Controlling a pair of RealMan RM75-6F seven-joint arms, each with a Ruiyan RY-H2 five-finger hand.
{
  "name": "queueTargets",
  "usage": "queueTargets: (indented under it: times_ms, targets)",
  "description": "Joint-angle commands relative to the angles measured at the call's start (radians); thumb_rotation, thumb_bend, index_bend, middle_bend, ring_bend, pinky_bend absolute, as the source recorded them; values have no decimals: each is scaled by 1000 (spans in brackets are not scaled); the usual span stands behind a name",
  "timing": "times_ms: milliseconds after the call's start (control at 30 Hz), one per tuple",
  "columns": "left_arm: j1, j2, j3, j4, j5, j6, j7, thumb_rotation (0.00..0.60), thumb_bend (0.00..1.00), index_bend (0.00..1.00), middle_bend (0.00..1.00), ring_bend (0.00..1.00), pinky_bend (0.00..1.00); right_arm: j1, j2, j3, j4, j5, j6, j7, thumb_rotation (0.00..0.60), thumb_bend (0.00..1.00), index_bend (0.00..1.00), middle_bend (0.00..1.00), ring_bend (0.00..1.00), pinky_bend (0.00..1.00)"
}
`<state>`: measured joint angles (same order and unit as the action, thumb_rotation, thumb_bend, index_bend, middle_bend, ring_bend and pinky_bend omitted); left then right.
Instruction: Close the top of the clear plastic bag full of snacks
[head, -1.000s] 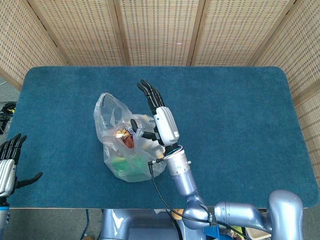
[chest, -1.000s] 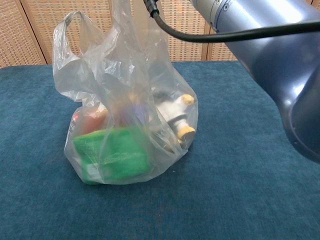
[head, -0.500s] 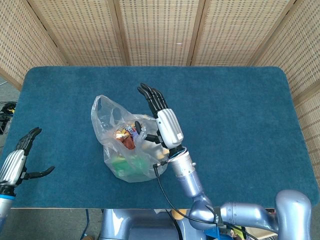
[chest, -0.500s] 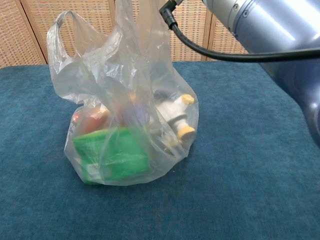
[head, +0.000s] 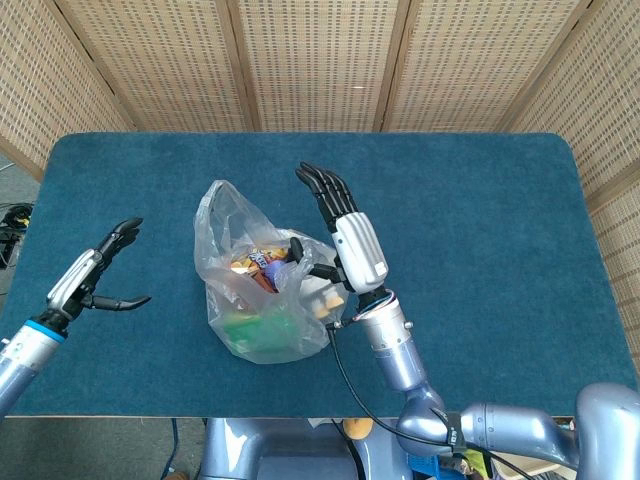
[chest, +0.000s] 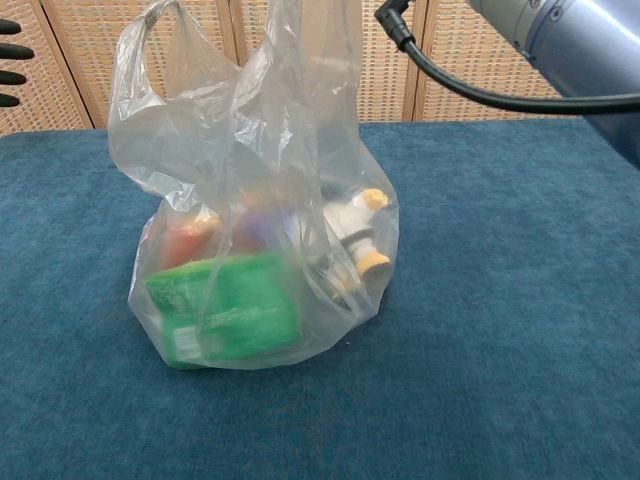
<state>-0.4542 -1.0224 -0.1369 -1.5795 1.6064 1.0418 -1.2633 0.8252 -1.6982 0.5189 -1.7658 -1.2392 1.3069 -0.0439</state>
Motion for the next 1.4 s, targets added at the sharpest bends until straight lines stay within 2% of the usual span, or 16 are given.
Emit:
queueTargets:
  times_ms: [33,100,333,633,900,1167,1400]
  targets:
    - [-112,-46,-30,74,11,-45,-309,600,181,0,0,0,0,-8,16,-12,-13,-8,-3,2,600,534,28,78,0,0]
    - [-145,-78,-47,101,-9,-57,-436,600,181,0,0,0,0,-12,21,-20,-18,-13,-4,7,600,534,29,78,0,0]
    - [-223,-144,-40,159,-11,-93,-644,600,182,0,0,0,9,-14,23,-33,-19,-26,-1,24,600,537,34,81,0,0]
    - [-252,-176,-22,176,-34,-115,-777,600,177,21,0,21,51,-16,25,-25,-16,-16,1,39,600,538,36,82,0,0]
    - [-223,-195,63,209,24,-50,-857,600,173,65,10,51,74,-20,37,-25,-15,-11,1,44,600,538,37,81,0,0]
    - [-272,-208,89,273,86,-2,-940,600,173,94,35,72,89,-20,46,-35,-32,-24,1,36,600,539,45,82,0,0]
    - [-373,-195,134,313,186,14,-1039,600,166,114,47,81,104,-22,45,-54,-52,-33,7,15,600,541,48,83,0,0]
